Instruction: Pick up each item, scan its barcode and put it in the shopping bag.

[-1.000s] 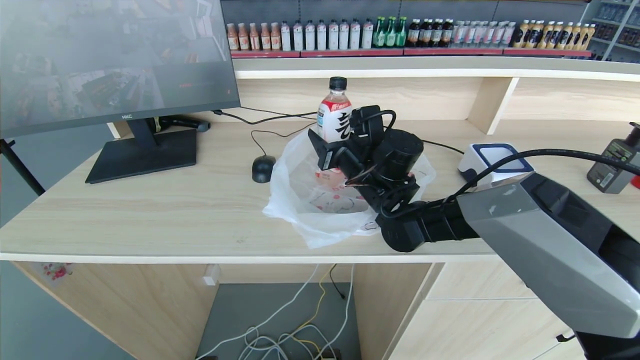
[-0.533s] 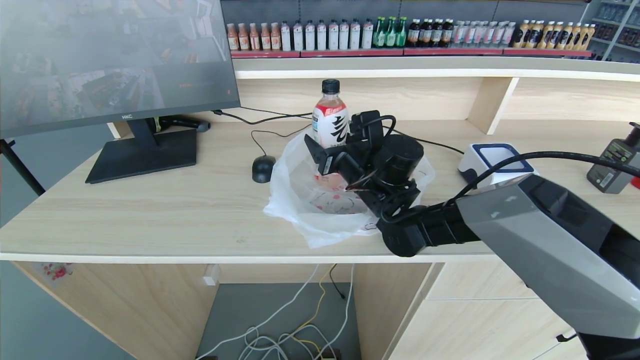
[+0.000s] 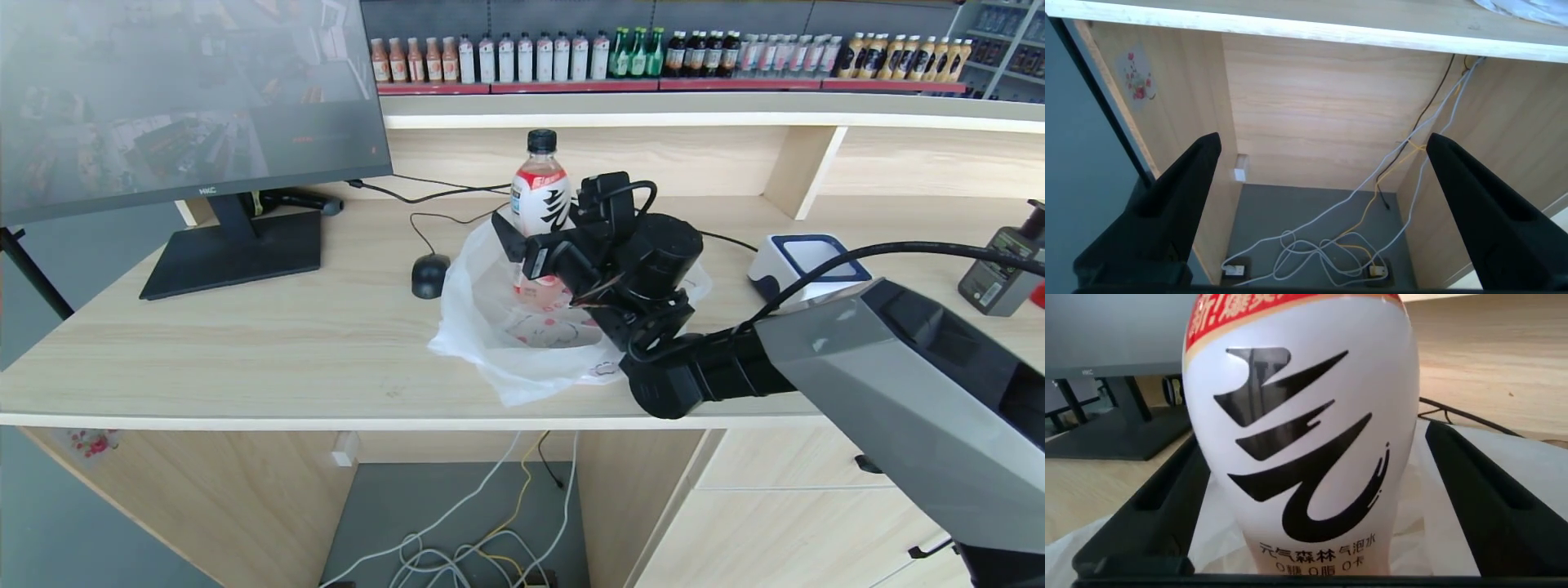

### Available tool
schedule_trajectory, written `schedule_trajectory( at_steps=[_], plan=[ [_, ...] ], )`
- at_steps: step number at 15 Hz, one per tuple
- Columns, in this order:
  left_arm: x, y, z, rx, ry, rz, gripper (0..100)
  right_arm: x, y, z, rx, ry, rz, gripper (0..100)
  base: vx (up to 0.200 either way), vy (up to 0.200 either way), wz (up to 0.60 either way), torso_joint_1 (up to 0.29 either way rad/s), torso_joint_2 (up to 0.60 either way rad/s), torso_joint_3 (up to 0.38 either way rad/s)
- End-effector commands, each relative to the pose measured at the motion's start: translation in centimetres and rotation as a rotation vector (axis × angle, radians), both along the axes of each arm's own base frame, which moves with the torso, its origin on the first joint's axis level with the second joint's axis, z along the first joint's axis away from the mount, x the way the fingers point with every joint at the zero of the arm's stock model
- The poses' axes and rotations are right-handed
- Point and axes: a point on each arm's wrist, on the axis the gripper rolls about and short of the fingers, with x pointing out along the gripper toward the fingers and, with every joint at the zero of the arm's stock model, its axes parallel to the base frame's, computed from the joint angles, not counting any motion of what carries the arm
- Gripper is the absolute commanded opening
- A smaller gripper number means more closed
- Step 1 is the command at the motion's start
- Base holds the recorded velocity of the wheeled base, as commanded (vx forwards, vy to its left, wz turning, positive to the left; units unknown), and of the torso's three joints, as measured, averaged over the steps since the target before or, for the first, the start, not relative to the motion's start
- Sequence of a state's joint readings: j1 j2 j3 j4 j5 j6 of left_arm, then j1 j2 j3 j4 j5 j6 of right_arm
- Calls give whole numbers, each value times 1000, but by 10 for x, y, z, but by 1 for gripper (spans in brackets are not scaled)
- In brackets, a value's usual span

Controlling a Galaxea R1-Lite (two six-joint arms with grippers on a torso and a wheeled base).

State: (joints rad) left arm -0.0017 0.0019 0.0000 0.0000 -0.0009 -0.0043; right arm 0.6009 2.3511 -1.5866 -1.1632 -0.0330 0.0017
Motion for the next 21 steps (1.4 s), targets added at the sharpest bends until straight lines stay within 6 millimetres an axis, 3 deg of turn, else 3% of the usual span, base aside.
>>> schedule_trajectory(
  at_steps=[1,9,11,14,21],
  plan=[
    [0,0,0,0,0,1,100,-10,-6,11,3,-11,8,100,0,0,0,0,0,0],
    [0,0,0,1,0,1,100,-68,-46,15,14,-48,54,100,0,0,0,0,0,0],
    [0,0,0,1,0,1,100,-86,-58,6,0,-31,56,100,0,0,0,0,0,0],
    [0,0,0,1,0,-1,100,-98,-64,15,10,-71,57,100,0,0,0,0,0,0],
    [0,0,0,0,0,1,100,-131,-82,-14,-49,56,76,100,0,0,0,0,0,0]
  ],
)
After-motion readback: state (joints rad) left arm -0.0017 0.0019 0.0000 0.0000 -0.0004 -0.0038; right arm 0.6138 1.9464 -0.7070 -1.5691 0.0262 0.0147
